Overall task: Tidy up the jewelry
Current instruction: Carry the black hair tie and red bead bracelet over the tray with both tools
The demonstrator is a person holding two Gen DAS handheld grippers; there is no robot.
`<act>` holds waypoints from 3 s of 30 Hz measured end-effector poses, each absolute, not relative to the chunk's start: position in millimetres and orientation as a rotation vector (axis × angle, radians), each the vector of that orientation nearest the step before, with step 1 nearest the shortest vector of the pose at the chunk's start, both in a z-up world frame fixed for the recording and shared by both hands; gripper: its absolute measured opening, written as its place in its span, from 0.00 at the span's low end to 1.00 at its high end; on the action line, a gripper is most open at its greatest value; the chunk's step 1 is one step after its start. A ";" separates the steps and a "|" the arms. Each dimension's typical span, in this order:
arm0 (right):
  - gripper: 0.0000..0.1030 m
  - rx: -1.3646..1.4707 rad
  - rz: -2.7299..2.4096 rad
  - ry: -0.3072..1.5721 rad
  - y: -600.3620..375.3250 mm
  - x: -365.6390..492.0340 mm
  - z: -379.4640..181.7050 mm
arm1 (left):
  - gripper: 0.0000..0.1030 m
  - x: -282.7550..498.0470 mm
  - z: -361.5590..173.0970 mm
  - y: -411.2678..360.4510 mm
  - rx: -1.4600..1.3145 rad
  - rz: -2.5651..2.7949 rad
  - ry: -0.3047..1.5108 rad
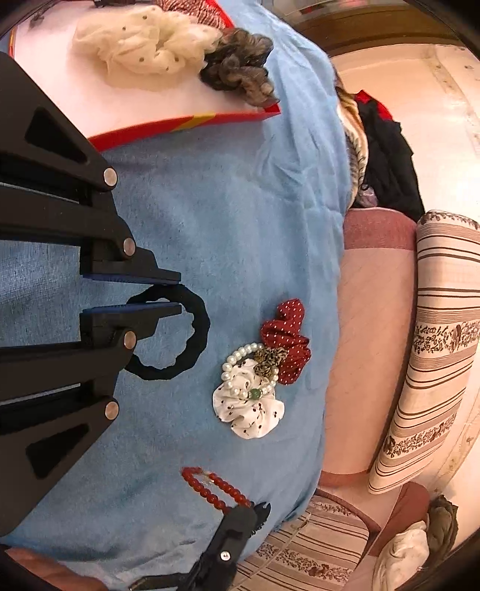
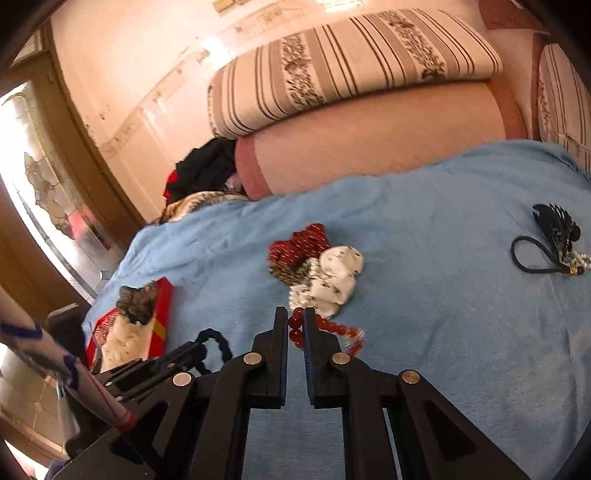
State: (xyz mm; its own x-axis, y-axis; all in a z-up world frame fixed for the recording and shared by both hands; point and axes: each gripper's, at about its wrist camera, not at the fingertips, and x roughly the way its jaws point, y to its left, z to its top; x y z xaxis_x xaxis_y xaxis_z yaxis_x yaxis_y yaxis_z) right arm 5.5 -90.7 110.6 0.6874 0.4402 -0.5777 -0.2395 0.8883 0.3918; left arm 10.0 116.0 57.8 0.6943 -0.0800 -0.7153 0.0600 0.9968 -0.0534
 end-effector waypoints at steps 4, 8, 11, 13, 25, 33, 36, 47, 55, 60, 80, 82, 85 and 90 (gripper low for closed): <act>0.08 0.274 0.405 0.719 -80.4 3.4 110.9 | 0.09 9.2 57.8 114.3 0.009 -0.042 0.785; 0.08 0.253 0.417 0.728 -72.4 -0.1 107.6 | 0.09 7.0 60.6 115.5 0.034 -0.002 0.759; 0.08 0.237 0.418 0.726 -69.0 -2.3 106.7 | 0.09 5.8 64.7 116.4 0.047 0.016 0.734; 0.08 0.233 0.426 0.727 -66.7 -2.6 106.7 | 0.09 4.8 67.4 116.1 0.058 0.024 0.718; 0.08 0.218 0.435 0.723 -62.2 -6.9 106.7 | 0.09 1.3 72.4 114.0 0.083 0.040 0.684; 0.08 0.206 0.452 0.720 -56.2 -10.7 108.9 | 0.09 -0.3 74.5 112.5 0.095 0.042 0.671; 0.08 0.200 0.457 0.715 -55.2 -10.8 109.6 | 0.09 -1.3 75.7 112.6 0.096 0.042 0.666; 0.08 0.191 0.481 0.705 -46.2 -16.5 114.9 | 0.09 -9.4 84.5 119.3 0.085 0.052 0.650; 0.08 0.176 0.510 0.690 -22.3 -29.7 125.7 | 0.09 -20.2 96.9 143.1 0.054 0.072 0.630; 0.08 0.190 0.541 0.703 1.1 -38.0 130.1 | 0.09 -27.3 108.5 167.6 0.017 0.092 0.609; 0.08 0.130 0.747 0.709 137.1 -55.6 159.6 | 0.09 -38.4 129.0 326.8 -0.190 0.311 0.609; 0.08 0.121 0.764 0.713 148.5 -55.5 158.7 | 0.09 -38.6 124.9 342.7 -0.221 0.330 0.628; 0.08 0.113 0.781 0.720 162.0 -51.9 156.9 | 0.09 -39.3 118.2 361.8 -0.251 0.363 0.655; 0.08 0.096 0.769 0.729 176.6 -35.6 152.6 | 0.09 -37.5 105.7 383.6 -0.308 0.386 0.709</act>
State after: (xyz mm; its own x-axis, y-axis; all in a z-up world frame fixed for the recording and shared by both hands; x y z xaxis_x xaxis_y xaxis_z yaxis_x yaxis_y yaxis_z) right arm -35.6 176.6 152.6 0.4896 0.6637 -0.5655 -0.6000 0.7270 0.3339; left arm -37.5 383.6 105.7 0.6940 0.2373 -0.6797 -0.4423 0.8855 -0.1426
